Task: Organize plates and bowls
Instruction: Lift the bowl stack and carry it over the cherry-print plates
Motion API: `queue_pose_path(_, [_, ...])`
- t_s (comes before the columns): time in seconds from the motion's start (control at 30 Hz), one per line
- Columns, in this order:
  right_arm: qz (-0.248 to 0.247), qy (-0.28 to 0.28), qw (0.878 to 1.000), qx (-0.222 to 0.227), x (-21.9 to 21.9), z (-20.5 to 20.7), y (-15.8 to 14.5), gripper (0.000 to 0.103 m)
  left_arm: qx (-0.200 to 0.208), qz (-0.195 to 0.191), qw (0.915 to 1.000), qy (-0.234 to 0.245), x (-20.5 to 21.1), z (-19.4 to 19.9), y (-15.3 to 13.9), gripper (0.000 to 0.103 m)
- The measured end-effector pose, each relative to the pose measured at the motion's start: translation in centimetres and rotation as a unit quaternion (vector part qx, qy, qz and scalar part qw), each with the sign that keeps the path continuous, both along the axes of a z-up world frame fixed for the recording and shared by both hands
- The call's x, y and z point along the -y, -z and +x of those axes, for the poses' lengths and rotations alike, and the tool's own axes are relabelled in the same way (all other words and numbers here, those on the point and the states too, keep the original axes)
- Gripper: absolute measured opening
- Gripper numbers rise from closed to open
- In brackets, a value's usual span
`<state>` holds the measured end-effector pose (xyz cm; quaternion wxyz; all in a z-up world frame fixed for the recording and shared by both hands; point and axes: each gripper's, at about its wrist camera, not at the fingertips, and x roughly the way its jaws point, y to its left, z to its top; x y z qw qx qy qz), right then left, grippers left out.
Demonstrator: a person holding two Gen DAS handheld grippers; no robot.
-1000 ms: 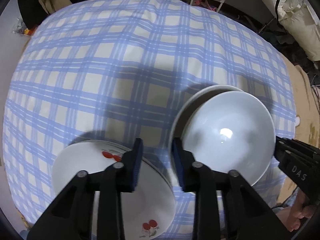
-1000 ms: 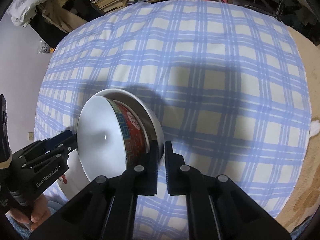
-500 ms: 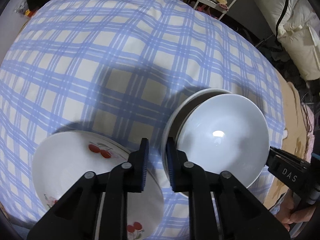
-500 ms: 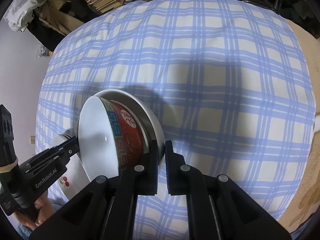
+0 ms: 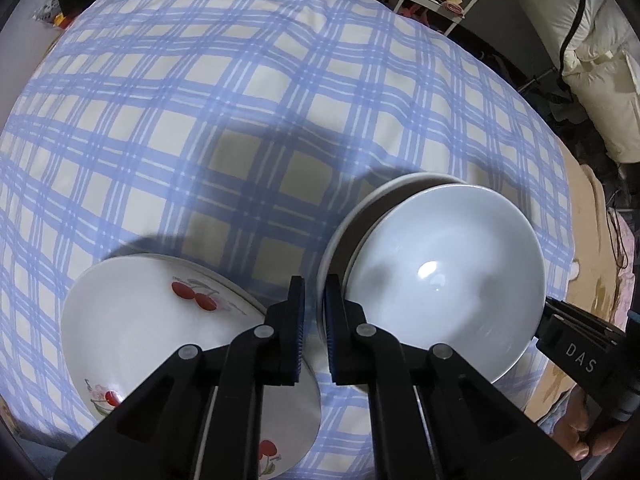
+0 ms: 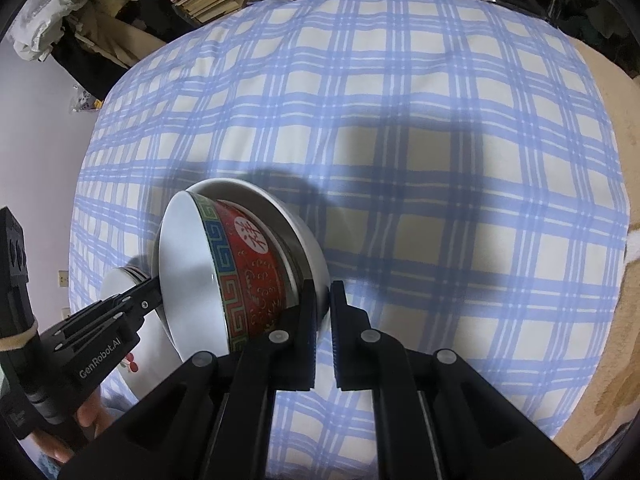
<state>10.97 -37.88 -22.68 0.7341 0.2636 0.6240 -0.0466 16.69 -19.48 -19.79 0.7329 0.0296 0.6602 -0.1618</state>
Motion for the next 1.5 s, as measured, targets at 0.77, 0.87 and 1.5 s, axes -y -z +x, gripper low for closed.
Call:
queue_pose_path(0.77, [-0.026,-0.003,1.0,0.005,-0.7,0.1,-0.2,0.009,0.005,-0.013,0.9996,-0.026,-0.6,-0.2,0.2,0.003])
queue_pose_path(0.87, [-0.029,0.003,1.0,0.008,-0.7,0.0,-0.2,0.009,0.008,-0.02,0.9994,-0.028,-0.8,-0.3,0.2,0.003])
queue_pose_path(1.5, [-0.056,0.02,0.998,0.03,-1.3,0.0,-0.5,0.01,0.008,-0.026,0.9991,-0.033,-1.1,-0.1,0.4,0.003])
